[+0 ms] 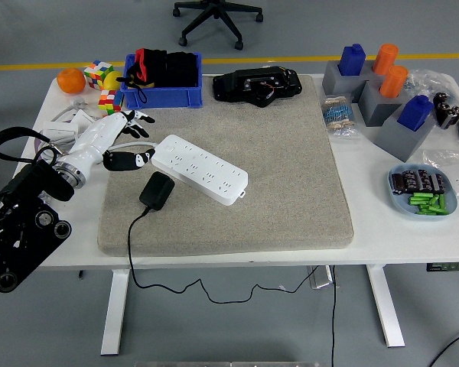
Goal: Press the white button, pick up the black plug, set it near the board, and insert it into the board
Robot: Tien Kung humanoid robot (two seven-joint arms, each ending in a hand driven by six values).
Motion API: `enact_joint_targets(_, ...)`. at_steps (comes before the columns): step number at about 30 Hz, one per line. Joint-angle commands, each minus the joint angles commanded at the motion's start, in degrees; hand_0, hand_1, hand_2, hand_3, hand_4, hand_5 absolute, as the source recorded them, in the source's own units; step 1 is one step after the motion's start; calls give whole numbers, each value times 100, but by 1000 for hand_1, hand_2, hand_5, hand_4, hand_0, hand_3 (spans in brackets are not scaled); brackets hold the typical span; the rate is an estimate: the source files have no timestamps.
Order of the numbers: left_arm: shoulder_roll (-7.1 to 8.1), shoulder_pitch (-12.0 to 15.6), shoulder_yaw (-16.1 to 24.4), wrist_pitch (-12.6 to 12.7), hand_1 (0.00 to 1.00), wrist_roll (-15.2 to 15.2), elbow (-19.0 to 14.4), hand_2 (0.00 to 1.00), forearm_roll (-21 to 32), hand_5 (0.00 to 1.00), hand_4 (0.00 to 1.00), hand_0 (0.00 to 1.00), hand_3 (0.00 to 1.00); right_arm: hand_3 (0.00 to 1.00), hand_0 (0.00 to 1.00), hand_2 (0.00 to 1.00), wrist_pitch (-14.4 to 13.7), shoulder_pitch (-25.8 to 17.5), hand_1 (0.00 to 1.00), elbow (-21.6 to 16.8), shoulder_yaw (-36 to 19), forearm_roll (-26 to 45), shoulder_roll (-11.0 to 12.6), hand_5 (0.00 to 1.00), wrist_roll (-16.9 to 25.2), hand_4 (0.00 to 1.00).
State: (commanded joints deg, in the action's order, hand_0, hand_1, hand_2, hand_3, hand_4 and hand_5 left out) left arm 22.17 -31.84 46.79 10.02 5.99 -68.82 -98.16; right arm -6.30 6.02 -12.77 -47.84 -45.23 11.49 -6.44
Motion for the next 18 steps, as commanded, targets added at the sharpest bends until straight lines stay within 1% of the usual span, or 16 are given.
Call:
enact_joint_targets(1, -5, -37, -44, -1, 480, 2, 22, 404, 1, 2, 521, 391, 742, 640, 826, 658, 0, 1, 657, 0, 4, 3, 0, 502, 0, 761)
enact_joint_targets(2, -25, -108, -119, -3, 399, 6, 79, 293, 17, 2, 470, 357, 738, 640, 827, 658, 0, 6, 657, 1, 7, 9, 1, 502, 0, 761)
enact_joint_targets(5, -112, -370, -393, -16, 399, 38, 293, 293, 45, 2, 470, 357, 738, 640, 827, 658, 0, 19, 657, 3, 26, 26, 6, 502, -2, 761)
enact_joint_targets(7, -202, -522, -537, -23, 399, 64, 467, 293, 101, 2, 470, 357, 738, 640, 827, 658, 0, 26, 657, 4, 48, 38, 11, 502, -3, 761)
enact_joint_targets(8, -248, -597, -598, -33, 207, 79, 578, 155, 140, 2, 231, 204, 728, 640, 827, 658, 0, 29, 656, 5, 58, 45, 12, 502, -3, 761)
enact_joint_targets(9, -332, -707, -688, -51, 207, 105, 752, 155, 202, 2, 231, 204, 728, 640, 827, 658, 1, 37, 656, 5, 77, 49, 16, 502, -5, 761)
enact_joint_targets(11, -435, -839, -806, -60, 207, 116, 988, 155, 262, 2, 231, 204, 728, 640, 827, 658, 2, 44, 656, 3, 100, 63, 20, 502, -5, 761)
enact_joint_targets(12, -448, -858, -823, -61, 207, 117, 1033, 155, 268, 2, 231, 204, 728, 640, 827, 658, 2, 45, 656, 2, 103, 65, 20, 502, -5, 761)
enact_joint_targets(13, -505, -937, -905, -67, 207, 120, 1159, 155, 249, 2, 231, 204, 728, 640, 827, 658, 2, 47, 656, 1, 120, 69, 22, 502, -6, 761)
enact_joint_targets(14, -548, -1002, -980, -69, 70, 118, 1287, 83, 235, 2, 92, 78, 661, 641, 827, 658, 3, 48, 656, 1, 133, 74, 23, 502, -6, 761)
enact_joint_targets(15, -570, -1038, -1024, -69, 70, 116, 1358, 83, 229, 2, 92, 78, 661, 641, 827, 658, 3, 48, 656, 1, 139, 76, 24, 502, -7, 761)
enact_joint_targets(16, -630, -1126, -1138, -102, 70, 140, 1499, 83, 180, 2, 92, 78, 661, 641, 827, 658, 3, 45, 656, 1, 157, 82, 30, 502, -7, 761)
enact_joint_targets(18, -702, -1247, -1297, -153, 70, 175, 1700, 83, 63, 2, 92, 78, 661, 641, 827, 658, 2, 46, 656, 3, 176, 89, 38, 502, -8, 761)
